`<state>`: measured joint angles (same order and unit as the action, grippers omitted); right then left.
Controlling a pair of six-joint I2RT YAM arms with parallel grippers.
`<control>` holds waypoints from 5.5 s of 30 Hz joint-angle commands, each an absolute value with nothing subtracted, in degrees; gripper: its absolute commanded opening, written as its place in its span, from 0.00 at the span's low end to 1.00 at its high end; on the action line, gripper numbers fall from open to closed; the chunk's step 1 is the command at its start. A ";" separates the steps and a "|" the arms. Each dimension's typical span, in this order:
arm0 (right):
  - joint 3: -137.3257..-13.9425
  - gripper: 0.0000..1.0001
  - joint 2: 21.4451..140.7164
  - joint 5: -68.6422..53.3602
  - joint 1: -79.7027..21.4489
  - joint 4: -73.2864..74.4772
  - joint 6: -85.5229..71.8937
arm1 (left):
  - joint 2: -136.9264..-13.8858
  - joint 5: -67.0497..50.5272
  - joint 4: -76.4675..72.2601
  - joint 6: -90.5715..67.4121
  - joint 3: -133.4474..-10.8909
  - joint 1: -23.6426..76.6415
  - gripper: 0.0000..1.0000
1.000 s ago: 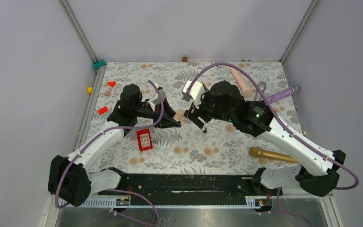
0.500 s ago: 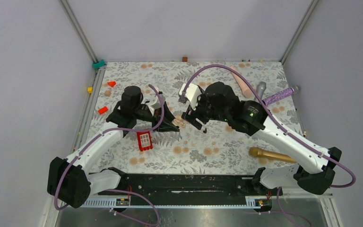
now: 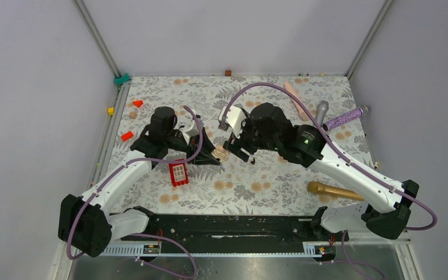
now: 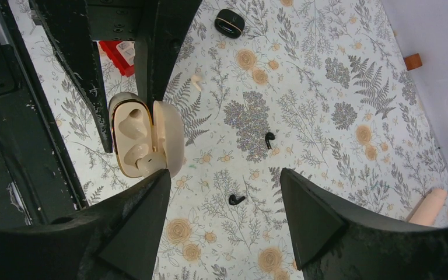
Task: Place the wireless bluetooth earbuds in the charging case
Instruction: Adjust the right earbud in the right side groove of the charging case, then adjust the left earbud at the center of the board.
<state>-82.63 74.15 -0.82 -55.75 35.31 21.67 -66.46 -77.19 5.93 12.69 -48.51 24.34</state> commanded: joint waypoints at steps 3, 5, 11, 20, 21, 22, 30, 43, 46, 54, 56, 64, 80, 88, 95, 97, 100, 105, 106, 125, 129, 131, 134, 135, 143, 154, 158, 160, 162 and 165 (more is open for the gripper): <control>-82.40 0.76 75.12 -2.56 -55.46 33.87 22.37 | -64.68 -81.06 5.24 14.71 -50.94 24.49 0.00; -82.27 0.76 75.36 -3.00 -55.47 33.82 22.33 | -64.58 -81.23 5.14 14.69 -50.89 24.47 0.00; -81.64 0.76 75.33 -4.06 -55.46 33.27 22.79 | -64.61 -81.94 5.16 14.68 -50.80 24.50 0.00; -81.70 0.76 73.09 -0.51 -55.46 32.49 23.43 | -64.64 -81.54 5.18 14.68 -50.63 24.52 0.00; -81.85 0.76 72.63 -0.49 -55.46 32.54 23.32 | -64.67 -81.48 5.16 14.69 -50.63 24.52 0.00; -81.95 0.76 72.06 -0.63 -55.46 32.70 23.23 | -64.73 -81.55 5.13 14.72 -50.63 24.52 0.00; -81.98 0.76 73.32 -3.10 -55.47 33.16 22.82 | -64.73 -81.88 5.16 14.51 -50.83 24.48 0.00; -82.38 0.96 71.93 -4.91 -53.47 32.85 20.07 | -63.80 -79.30 21.93 27.93 -56.40 22.20 0.00; -82.93 0.99 72.40 -8.23 -49.68 31.67 16.74 | -63.16 -81.16 25.46 29.83 -57.86 17.68 0.00; -86.42 0.99 83.05 -13.83 -43.31 33.16 16.68 | -58.46 -75.82 46.12 47.66 -59.92 7.87 0.00; -87.44 0.99 87.39 -14.07 -43.33 33.18 17.44 | -57.27 -74.31 47.84 49.38 -58.60 6.24 0.00; -109.71 0.99 115.68 -21.74 -43.41 44.45 12.97 | -50.95 -76.85 52.48 56.28 -53.14 -1.92 0.00; -129.58 0.96 141.53 -37.55 -47.15 50.71 -3.94 | -45.71 -78.82 54.75 60.00 -51.31 -7.03 0.00; -129.42 0.94 144.45 -36.59 -47.37 49.17 -6.05 | -44.92 -80.55 56.58 62.05 -51.17 -8.83 0.00; -130.77 0.93 145.66 -37.95 -47.46 49.02 -6.22 | -44.78 -81.37 56.78 62.54 -50.78 -9.81 0.00; -130.59 0.91 145.00 -40.13 -47.46 49.13 -6.07 | -44.74 -81.39 56.77 62.79 -50.58 -10.00 0.00; -130.28 0.89 143.25 -42.81 -47.46 49.51 -5.31 | -44.73 -81.53 56.73 62.84 -50.54 -10.15 0.00; -131.04 0.88 140.62 -41.33 -47.39 49.29 -3.56 | -44.87 -81.73 56.70 63.10 -50.25 -10.28 0.00; -131.15 0.89 140.48 -40.19 -47.39 48.98 -3.52 | -44.88 -81.73 56.72 63.17 -50.27 -10.36 0.00; -133.22 0.89 147.50 -30.05 -47.20 46.92 -7.08 | -47.48 -82.37 64.95 72.97 -51.58 -11.11 0.00; -132.46 0.88 147.29 -30.55 -47.20 47.83 -7.05 | -48.05 -82.54 67.56 76.17 -52.09 -11.19 0.00; -130.10 0.87 145.82 -31.22 -47.27 47.71 -7.35 | -48.23 -82.60 68.05 76.68 -52.21 -11.30 0.00; -125.35 0.87 142.52 -31.93 -47.61 46.24 -7.74 | -48.34 -82.66 68.08 76.88 -52.12 -11.34 0.00; -123.48 0.87 141.34 -31.92 -47.78 45.49 -7.86 | -48.34 -82.66 68.08 76.90 -52.12 -11.34 0.00; -112.79 0.86 135.39 -32.86 -49.89 39.21 -9.68 | -48.19 -82.80 70.76 79.71 -52.62 -11.51 0.00; -116.04 0.84 134.06 -30.33 -50.67 41.85 -5.21 | -47.99 -83.26 73.20 82.04 -53.04 -12.22 0.00; -114.20 0.83 129.20 -27.86 -50.58 41.06 -3.21 | -48.15 -83.32 73.21 82.18 -52.98 -12.30 0.00; -113.24 0.83 127.04 -25.37 -50.62 39.68 -2.54 | -48.19 -83.43 73.25 82.18 -52.94 -12.30 0.00; -113.18 0.84 126.68 -23.18 -50.54 38.85 -1.89 | -48.16 -83.46 73.18 82.18 -53.00 -12.30 0.00; -114.42 0.84 128.50 -21.95 -50.54 39.40 -1.92 | -48.19 -83.48 73.21 82.13 -52.99 -12.30 0.00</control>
<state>-113.08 130.74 -25.82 -50.59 40.12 -3.66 -48.23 -79.68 73.47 80.01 -50.68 -11.94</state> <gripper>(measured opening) 0.835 0.284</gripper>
